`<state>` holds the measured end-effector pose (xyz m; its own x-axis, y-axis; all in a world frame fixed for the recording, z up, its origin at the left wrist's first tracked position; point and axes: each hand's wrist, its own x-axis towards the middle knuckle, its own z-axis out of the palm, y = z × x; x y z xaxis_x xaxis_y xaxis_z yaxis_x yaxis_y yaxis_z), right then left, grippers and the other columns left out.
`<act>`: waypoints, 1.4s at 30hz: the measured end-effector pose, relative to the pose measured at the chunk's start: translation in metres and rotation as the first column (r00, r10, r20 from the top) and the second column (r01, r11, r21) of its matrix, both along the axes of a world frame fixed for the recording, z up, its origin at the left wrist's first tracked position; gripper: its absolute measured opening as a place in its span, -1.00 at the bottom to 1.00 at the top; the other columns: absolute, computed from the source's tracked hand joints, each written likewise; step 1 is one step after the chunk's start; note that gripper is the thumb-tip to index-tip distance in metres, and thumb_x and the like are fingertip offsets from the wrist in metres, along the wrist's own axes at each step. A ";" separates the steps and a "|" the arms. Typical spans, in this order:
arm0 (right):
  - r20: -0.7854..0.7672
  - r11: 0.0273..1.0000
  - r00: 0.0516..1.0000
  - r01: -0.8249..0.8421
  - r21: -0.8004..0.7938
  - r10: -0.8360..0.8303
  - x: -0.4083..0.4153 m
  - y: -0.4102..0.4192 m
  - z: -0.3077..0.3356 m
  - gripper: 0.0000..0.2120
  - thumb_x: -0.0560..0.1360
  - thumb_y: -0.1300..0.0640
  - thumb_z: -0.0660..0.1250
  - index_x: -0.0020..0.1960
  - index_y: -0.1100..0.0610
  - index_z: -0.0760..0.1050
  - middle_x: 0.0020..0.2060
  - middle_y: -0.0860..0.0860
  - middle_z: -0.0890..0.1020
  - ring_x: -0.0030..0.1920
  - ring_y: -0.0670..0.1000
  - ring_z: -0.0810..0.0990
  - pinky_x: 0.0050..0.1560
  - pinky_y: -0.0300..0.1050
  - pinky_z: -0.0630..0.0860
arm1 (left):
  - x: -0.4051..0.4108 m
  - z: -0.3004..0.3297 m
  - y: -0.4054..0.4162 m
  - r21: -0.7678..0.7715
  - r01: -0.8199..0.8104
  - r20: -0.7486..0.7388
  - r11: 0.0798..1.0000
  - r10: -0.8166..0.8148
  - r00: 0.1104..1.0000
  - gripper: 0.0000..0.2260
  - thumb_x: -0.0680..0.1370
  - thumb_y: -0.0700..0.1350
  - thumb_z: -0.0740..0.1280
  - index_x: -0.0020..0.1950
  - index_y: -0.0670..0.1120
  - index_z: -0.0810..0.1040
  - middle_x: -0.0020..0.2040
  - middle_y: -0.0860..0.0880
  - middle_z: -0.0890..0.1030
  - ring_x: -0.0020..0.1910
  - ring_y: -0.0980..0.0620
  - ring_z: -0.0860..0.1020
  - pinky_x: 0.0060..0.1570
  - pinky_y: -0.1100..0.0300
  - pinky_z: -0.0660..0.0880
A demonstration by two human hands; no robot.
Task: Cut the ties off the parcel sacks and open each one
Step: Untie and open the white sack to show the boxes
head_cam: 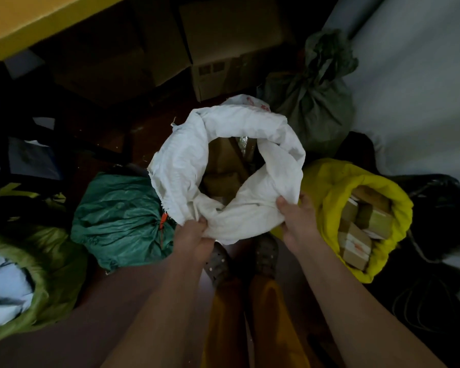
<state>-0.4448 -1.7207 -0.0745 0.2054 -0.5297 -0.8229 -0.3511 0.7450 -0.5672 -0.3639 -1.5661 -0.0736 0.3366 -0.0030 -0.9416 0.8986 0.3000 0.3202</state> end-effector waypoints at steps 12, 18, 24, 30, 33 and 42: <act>0.063 0.995 0.994 -0.090 0.050 0.087 -0.006 -0.021 -0.001 -0.69 0.57 0.37 0.26 0.28 0.18 0.38 0.08 0.08 0.59 0.04 0.05 0.59 -0.04 -0.12 0.57 | -0.011 -0.016 -0.007 0.471 0.170 -0.151 0.866 -0.110 0.982 -0.54 0.36 -0.08 0.56 0.14 -0.25 0.50 -0.05 -0.12 0.62 -0.20 -0.03 0.60 -0.11 0.14 0.56; 0.061 0.989 0.987 -0.148 0.021 0.147 -0.003 -0.029 -0.006 -0.65 0.57 0.40 0.23 0.33 0.22 0.35 0.13 0.11 0.58 0.09 0.07 0.59 0.02 -0.10 0.57 | -0.020 -0.013 -0.041 0.333 0.068 -0.167 0.941 -0.013 0.986 -0.52 0.44 0.01 0.49 0.19 -0.26 0.47 0.07 -0.14 0.60 -0.13 0.00 0.57 -0.13 0.14 0.55; 0.135 0.970 0.963 -0.240 0.027 0.234 -0.008 -0.033 -0.018 -0.66 0.55 0.43 0.23 0.30 0.27 0.35 -0.02 0.04 0.60 -0.04 0.00 0.62 -0.10 -0.17 0.58 | -0.010 -0.006 -0.077 0.189 0.248 -0.330 0.950 -0.177 0.927 -0.35 0.42 0.09 0.49 0.38 -0.12 0.32 0.18 -0.15 0.53 -0.04 -0.07 0.56 -0.11 0.06 0.61; 0.055 0.971 0.970 -0.231 -0.063 0.235 -0.004 -0.034 -0.027 -0.67 0.53 0.43 0.26 0.23 0.18 0.39 0.09 0.09 0.59 0.12 0.09 0.59 0.12 -0.01 0.57 | -0.020 -0.024 -0.078 0.127 0.131 -0.176 0.983 -0.108 0.978 -0.61 0.57 -0.38 0.17 0.41 -0.32 0.33 0.09 -0.22 0.55 -0.22 -0.01 0.51 -0.32 0.22 0.55; -0.061 0.936 0.959 -0.284 -0.207 0.277 0.001 -0.032 -0.026 -0.58 0.50 0.35 0.37 0.30 0.17 0.36 0.07 0.04 0.60 -0.01 -0.07 0.61 -0.14 -0.29 0.57 | -0.022 -0.026 -0.073 0.103 -0.043 -0.168 0.994 0.060 0.984 -0.57 0.55 -0.39 0.25 0.42 -0.23 0.36 0.26 -0.22 0.52 0.09 -0.16 0.56 -0.12 0.04 0.55; -0.078 0.885 0.917 -0.399 -0.240 0.392 0.005 -0.022 -0.020 -0.30 0.41 0.15 0.50 0.43 0.02 0.21 0.18 -0.07 0.51 0.10 -0.07 0.56 -0.27 -0.42 0.51 | -0.020 -0.005 -0.061 0.180 0.046 -0.025 0.983 -0.042 0.999 -0.83 0.49 -0.33 0.40 0.05 -0.17 0.56 0.01 -0.13 0.64 -0.04 -0.05 0.63 -0.09 0.14 0.59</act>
